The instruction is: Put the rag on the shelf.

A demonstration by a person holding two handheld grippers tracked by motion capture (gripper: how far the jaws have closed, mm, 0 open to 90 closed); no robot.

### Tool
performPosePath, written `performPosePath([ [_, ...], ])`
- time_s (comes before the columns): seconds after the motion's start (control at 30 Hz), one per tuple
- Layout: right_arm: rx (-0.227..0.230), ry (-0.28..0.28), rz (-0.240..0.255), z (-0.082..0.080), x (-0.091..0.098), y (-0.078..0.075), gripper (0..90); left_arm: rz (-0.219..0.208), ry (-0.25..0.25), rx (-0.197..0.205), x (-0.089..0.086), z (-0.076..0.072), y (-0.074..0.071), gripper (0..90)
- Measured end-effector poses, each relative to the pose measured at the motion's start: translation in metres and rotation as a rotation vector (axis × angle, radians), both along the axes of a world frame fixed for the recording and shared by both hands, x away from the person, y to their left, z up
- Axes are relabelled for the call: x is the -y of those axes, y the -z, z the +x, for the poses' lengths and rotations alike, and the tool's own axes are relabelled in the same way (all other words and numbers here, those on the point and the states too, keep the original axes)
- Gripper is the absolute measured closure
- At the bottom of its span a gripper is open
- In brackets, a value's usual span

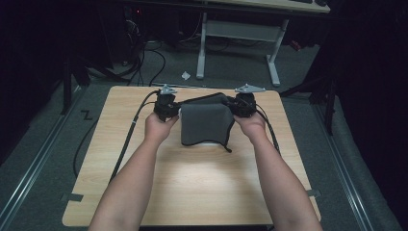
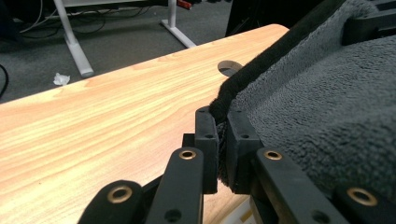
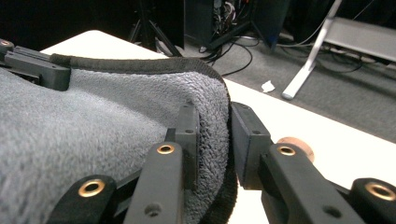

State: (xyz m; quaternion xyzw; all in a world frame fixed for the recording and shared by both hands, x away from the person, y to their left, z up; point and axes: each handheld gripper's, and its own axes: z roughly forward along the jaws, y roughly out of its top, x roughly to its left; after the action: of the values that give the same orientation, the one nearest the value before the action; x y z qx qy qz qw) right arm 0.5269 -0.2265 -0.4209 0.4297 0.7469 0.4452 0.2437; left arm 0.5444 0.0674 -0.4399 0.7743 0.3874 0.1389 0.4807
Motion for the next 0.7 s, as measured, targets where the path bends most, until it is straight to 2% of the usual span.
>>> performPosePath([
  [0.2,-0.035,0.001,0.022,0.002,0.000,0.011,71.5,-0.008,-0.002,-0.032,-0.004,-0.003,0.011,84.2],
  [0.3,-0.062,0.024,0.052,0.004,0.001,0.014,60.8,-0.022,0.000,-0.049,-0.006,-0.004,0.013,83.3],
  [0.37,-0.067,0.045,0.053,0.005,0.004,0.014,52.7,-0.022,0.002,-0.052,-0.006,-0.004,0.013,82.1],
  [0.43,-0.071,0.069,0.048,0.006,0.007,0.014,48.3,-0.021,-0.004,-0.062,-0.006,-0.004,0.013,79.2],
  [0.53,-0.060,0.089,0.034,0.005,0.011,0.012,46.1,-0.003,-0.010,-0.059,-0.007,-0.005,0.014,77.2],
  [0.6,-0.042,0.102,0.026,0.004,0.012,0.009,45.8,0.046,-0.018,-0.060,-0.006,-0.006,0.016,76.7],
  [0.63,-0.035,0.107,0.030,0.004,0.013,0.007,45.2,0.057,-0.014,-0.066,-0.006,-0.006,0.018,76.3],
  [0.7,-0.030,0.114,0.047,0.003,0.016,0.004,44.0,0.048,-0.021,-0.064,-0.008,-0.008,0.020,75.4],
])
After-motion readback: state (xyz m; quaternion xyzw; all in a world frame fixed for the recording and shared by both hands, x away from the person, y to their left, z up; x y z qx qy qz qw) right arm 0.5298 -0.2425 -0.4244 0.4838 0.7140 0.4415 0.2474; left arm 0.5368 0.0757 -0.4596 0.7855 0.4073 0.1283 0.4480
